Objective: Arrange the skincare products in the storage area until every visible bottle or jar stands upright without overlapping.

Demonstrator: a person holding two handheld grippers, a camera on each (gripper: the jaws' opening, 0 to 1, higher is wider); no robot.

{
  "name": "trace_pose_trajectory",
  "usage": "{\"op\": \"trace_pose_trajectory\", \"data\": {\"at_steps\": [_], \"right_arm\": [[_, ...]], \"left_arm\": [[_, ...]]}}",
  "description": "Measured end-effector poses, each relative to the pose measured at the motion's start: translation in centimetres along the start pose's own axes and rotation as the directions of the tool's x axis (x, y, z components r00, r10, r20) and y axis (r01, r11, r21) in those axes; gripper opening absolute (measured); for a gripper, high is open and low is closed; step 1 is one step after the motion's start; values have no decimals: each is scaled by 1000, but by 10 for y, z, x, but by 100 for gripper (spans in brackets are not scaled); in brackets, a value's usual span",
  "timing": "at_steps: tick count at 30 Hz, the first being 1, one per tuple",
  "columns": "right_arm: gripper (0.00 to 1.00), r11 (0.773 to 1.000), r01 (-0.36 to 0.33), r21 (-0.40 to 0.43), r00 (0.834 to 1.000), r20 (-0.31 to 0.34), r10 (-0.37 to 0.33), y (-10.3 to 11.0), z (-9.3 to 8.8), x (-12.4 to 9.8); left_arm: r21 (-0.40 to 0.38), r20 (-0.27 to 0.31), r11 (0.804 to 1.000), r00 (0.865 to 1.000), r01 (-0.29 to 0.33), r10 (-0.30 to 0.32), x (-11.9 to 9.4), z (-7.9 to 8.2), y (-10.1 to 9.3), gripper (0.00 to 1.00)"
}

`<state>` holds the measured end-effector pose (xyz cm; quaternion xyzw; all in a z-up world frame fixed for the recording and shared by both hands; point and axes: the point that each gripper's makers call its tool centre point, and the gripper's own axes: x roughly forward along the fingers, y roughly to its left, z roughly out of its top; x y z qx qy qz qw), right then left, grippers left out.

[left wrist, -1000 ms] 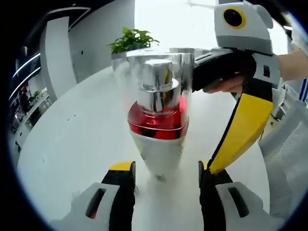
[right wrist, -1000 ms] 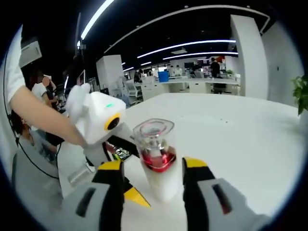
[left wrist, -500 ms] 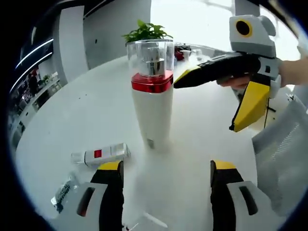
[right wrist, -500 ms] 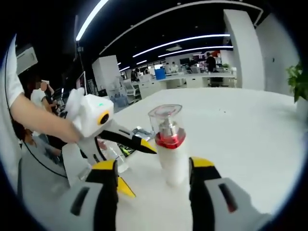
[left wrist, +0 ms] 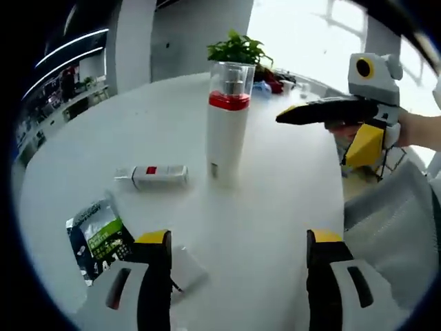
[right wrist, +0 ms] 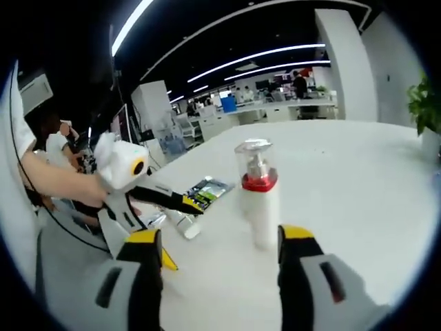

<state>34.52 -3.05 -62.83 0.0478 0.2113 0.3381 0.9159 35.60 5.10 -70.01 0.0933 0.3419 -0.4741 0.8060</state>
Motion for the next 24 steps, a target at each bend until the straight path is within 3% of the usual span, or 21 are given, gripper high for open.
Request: {"op": "trace_pose_trajectory", "data": {"at_steps": [7, 14, 19, 24], "right_arm": [[78, 999, -31, 21, 999, 10, 31, 22, 1, -11], [81, 999, -40, 26, 999, 0, 40, 37, -4, -22], [81, 999, -40, 28, 999, -4, 41, 43, -7, -28], [83, 999, -28, 31, 1000, -1, 28, 47, -8, -34]], "left_arm": [[-93, 40, 995, 999, -25, 29, -29, -18, -16, 81], [-127, 24, 991, 998, -48, 51, -55, -43, -27, 89], [-173, 59, 981, 994, -84, 96, -78, -46, -33, 95], [-199, 50, 974, 991, -109, 121, -95, -52, -39, 95]]}}
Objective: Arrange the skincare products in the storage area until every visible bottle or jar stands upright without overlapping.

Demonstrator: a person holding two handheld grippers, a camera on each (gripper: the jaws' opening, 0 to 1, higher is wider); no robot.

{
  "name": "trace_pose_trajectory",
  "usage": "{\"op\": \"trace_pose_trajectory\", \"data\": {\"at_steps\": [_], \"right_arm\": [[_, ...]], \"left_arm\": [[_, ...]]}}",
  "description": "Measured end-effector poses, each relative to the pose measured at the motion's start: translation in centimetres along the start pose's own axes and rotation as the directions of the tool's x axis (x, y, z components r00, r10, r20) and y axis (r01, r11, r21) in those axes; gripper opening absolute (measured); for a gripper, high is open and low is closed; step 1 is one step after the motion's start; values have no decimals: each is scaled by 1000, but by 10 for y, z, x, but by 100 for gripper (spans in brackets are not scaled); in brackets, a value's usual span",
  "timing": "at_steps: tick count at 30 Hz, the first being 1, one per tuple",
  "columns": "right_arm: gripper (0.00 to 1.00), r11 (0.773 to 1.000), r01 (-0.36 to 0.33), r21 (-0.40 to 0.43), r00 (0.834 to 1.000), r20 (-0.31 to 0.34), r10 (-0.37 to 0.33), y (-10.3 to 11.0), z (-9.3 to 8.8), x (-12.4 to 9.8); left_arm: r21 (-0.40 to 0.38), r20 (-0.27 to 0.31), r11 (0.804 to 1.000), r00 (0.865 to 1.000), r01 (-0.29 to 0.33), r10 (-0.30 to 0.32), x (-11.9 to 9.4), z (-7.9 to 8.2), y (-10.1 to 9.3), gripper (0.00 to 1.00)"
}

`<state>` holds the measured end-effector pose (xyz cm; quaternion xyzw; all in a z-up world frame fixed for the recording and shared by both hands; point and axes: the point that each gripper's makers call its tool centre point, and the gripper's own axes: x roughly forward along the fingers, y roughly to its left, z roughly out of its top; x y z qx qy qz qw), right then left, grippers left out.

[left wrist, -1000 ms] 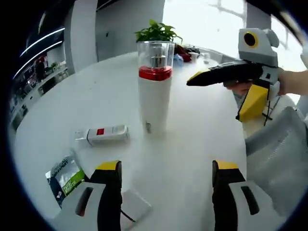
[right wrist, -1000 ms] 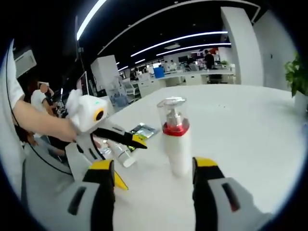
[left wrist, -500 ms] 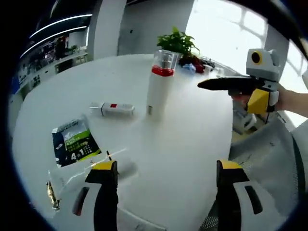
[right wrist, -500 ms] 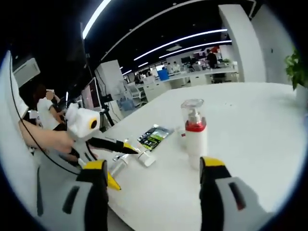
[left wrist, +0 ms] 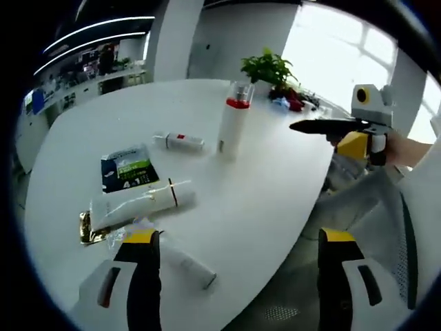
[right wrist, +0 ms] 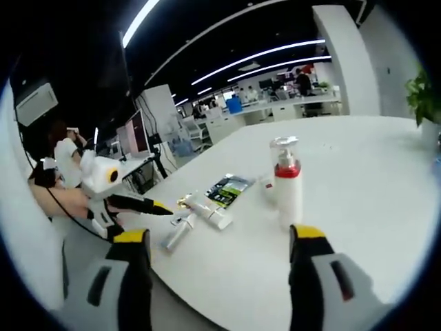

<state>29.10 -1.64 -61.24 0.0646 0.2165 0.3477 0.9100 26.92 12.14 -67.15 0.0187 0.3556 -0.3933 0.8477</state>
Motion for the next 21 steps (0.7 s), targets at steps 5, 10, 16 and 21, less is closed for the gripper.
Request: {"op": "trace_pose_trajectory", "data": {"at_steps": [5, 10, 16, 21], "right_arm": [[85, 1000, 6, 3, 1000, 0, -6, 5, -2, -7], [87, 999, 36, -1, 999, -11, -36, 2, -5, -15], [88, 999, 52, 11, 999, -14, -52, 1, -5, -21], [89, 998, 58, 30, 998, -22, -57, 3, -9, -24]], "left_arm": [[-1, -4, 999, 999, -32, 32, -15, -7, 3, 97], [-23, 6, 997, 997, -76, 76, -34, -12, 11, 97], [-12, -1, 992, 992, -128, 128, -56, -20, 16, 97], [3, -23, 992, 991, -128, 129, -66, -30, 9, 97]]}}
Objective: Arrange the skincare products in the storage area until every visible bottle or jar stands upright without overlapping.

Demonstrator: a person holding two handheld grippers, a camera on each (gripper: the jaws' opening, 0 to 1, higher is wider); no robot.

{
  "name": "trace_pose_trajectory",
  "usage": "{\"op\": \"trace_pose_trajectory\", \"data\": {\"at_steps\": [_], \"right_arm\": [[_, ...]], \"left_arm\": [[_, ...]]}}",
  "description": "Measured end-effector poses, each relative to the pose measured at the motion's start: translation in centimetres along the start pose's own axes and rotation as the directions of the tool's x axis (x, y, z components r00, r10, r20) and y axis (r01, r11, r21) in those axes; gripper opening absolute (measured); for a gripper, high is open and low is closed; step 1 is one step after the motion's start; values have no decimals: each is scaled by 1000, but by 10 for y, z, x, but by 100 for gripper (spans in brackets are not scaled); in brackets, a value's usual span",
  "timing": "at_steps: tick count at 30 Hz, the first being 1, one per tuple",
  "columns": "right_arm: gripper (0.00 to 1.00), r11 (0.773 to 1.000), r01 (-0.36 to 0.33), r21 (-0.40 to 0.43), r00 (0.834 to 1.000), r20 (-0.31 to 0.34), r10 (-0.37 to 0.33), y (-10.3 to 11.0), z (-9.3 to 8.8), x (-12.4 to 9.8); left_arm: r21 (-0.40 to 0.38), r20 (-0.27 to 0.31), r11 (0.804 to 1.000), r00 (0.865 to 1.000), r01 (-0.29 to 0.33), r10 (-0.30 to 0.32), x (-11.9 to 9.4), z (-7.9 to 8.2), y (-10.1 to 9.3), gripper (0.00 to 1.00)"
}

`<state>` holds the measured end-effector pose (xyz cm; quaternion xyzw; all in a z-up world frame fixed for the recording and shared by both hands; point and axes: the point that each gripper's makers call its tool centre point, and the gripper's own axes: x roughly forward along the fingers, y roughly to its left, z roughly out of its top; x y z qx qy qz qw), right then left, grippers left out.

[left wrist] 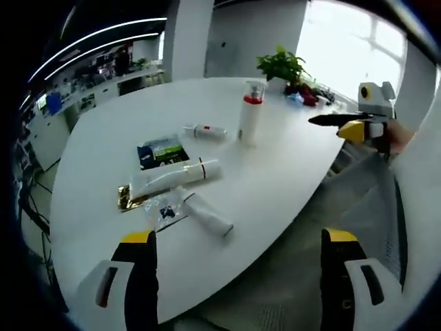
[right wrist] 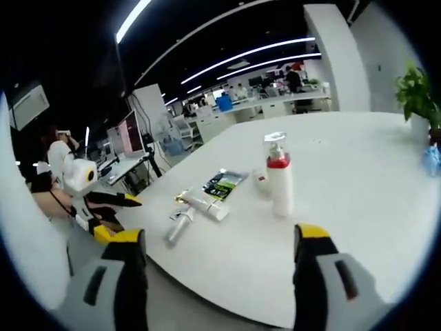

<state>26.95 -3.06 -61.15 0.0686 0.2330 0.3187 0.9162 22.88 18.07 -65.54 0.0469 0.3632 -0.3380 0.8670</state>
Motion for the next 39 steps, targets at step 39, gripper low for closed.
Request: {"op": "trace_pose_trajectory", "data": {"at_steps": [39], "right_arm": [[100, 995, -98, 20, 993, -71, 99, 26, -18, 6]], "left_arm": [[-64, 129, 988, 981, -138, 145, -13, 7, 23, 94]]}}
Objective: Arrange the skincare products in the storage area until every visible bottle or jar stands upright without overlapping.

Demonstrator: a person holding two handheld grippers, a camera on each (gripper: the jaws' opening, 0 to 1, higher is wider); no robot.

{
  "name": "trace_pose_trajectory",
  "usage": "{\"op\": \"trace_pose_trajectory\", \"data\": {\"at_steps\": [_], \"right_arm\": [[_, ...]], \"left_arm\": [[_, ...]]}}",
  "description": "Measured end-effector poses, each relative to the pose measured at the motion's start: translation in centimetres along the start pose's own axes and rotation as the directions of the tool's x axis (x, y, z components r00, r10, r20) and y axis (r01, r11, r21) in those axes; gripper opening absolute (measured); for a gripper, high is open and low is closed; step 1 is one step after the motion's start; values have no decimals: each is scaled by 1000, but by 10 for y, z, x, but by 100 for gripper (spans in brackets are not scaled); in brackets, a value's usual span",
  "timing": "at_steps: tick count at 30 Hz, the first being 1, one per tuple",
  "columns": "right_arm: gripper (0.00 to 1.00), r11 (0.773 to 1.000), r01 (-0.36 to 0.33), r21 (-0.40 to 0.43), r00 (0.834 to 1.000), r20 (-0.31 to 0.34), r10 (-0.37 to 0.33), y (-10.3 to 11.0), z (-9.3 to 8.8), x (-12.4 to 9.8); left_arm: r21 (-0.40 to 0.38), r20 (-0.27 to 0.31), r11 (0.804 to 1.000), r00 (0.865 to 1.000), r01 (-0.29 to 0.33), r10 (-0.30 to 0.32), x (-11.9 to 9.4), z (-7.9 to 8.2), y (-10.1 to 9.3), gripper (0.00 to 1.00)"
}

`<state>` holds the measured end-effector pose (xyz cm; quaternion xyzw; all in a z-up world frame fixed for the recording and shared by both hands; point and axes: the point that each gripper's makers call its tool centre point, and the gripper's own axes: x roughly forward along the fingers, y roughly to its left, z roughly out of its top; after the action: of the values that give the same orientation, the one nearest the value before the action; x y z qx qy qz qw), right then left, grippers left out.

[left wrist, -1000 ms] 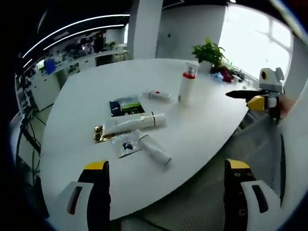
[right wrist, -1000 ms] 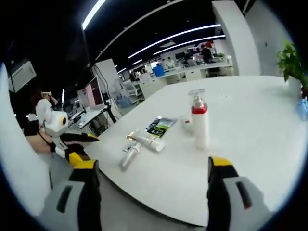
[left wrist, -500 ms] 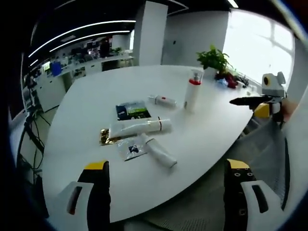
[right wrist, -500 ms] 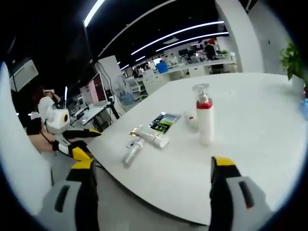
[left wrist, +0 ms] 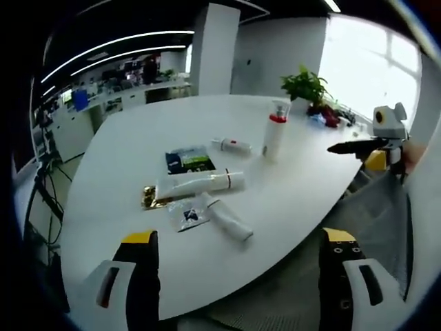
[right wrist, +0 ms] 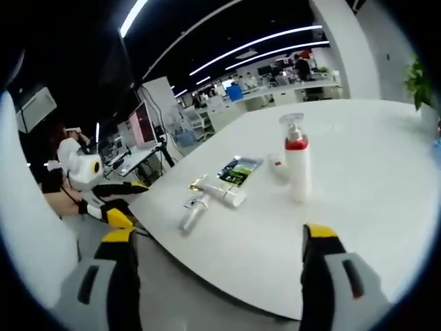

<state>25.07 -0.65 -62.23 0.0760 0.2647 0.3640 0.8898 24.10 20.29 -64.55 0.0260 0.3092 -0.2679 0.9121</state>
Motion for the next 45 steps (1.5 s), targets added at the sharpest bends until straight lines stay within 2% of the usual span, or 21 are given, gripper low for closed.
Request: {"op": "trace_pose_trajectory", "data": {"at_steps": [4, 8, 15, 18, 23, 28, 33, 38, 41, 45], "right_arm": [[100, 1000, -15, -8, 1000, -19, 15, 2, -1, 2], [100, 1000, -20, 10, 999, -32, 20, 3, -2, 5], [100, 999, -31, -21, 995, -95, 29, 3, -5, 11], [100, 998, -24, -58, 991, -131, 16, -4, -7, 14], [100, 997, -24, -78, 989, -146, 12, -10, 1, 26], [100, 994, -44, -101, 987, -160, 28, -11, 9, 44], [98, 983, -81, -162, 985, -163, 54, -7, 24, 70], [98, 966, -120, -230, 977, -198, 74, -6, 30, 88], [98, 945, -150, -292, 968, -238, 80, -8, 31, 98], [97, 933, -168, -319, 962, -257, 86, -11, 37, 112]], "left_arm": [[5, 0, 1000, 1000, 3, -3, 1, 1, 0, 95], [-40, 15, 999, 1000, 6, -6, 0, 4, 4, 95], [-22, 32, 1000, 999, 8, -7, -1, 6, 2, 95], [-52, 61, 999, 998, 7, -4, -3, 10, 5, 94], [-54, 82, 999, 997, 5, -1, -5, 13, 5, 93], [-38, 80, 999, 997, 7, -4, -4, 13, 4, 92], [-48, 87, 999, 996, 15, -11, -5, 14, 4, 91], [-23, 73, 999, 997, 23, -22, -4, 11, 2, 91], [-56, 92, 998, 995, 35, -30, -6, 13, 4, 92], [-75, 102, 997, 994, 33, -26, -8, 14, 6, 91]]}}
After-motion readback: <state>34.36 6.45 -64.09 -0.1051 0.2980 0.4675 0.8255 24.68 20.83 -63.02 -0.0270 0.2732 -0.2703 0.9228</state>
